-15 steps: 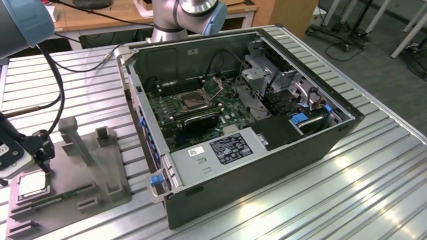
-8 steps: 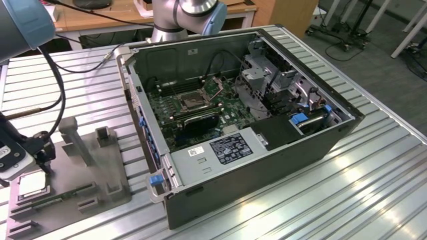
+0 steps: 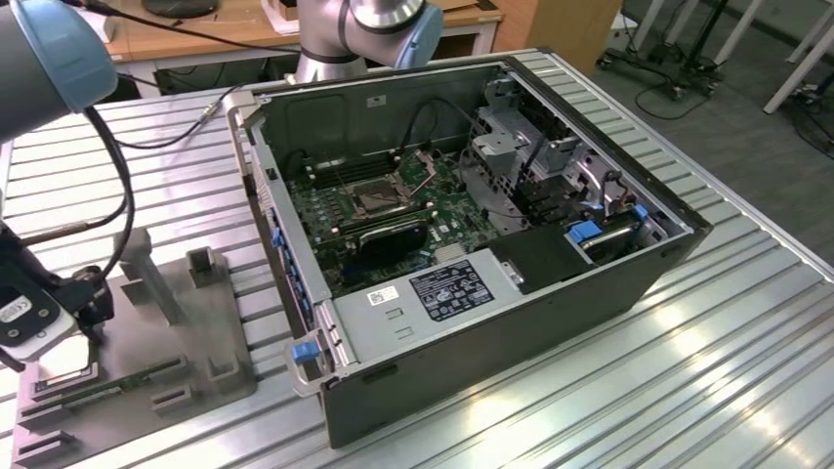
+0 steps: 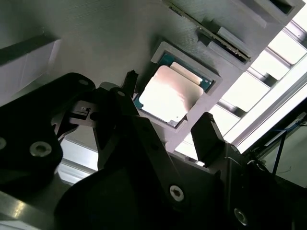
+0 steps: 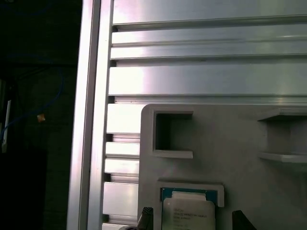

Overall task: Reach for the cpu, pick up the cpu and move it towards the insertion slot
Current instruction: 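Pick up the cpu and move it towards the insertion slot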

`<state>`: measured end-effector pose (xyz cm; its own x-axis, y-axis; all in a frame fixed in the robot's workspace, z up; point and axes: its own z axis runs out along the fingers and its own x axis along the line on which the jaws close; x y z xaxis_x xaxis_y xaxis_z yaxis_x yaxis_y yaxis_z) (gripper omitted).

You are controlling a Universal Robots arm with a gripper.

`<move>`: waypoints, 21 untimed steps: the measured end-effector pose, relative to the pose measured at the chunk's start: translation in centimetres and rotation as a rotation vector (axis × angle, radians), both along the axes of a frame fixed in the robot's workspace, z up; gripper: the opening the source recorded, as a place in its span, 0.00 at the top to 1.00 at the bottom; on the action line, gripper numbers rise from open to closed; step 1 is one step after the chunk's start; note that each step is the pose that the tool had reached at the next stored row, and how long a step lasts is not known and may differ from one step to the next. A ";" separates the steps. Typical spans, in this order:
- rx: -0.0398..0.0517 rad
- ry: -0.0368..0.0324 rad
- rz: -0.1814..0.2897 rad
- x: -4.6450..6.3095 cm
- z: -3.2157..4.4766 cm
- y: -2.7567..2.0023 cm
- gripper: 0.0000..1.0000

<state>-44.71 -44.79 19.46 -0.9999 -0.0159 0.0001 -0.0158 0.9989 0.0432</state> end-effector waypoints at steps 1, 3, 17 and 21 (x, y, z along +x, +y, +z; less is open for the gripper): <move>0.0000 0.0015 0.000 0.0 -0.18 0.00 0.27; 0.0000 0.0035 0.000 0.0 -0.41 0.00 0.27; 0.0001 0.0036 -0.001 0.0 -1.00 -0.20 0.27; 0.0001 0.0035 -0.001 0.0 -1.12 -0.20 0.27</move>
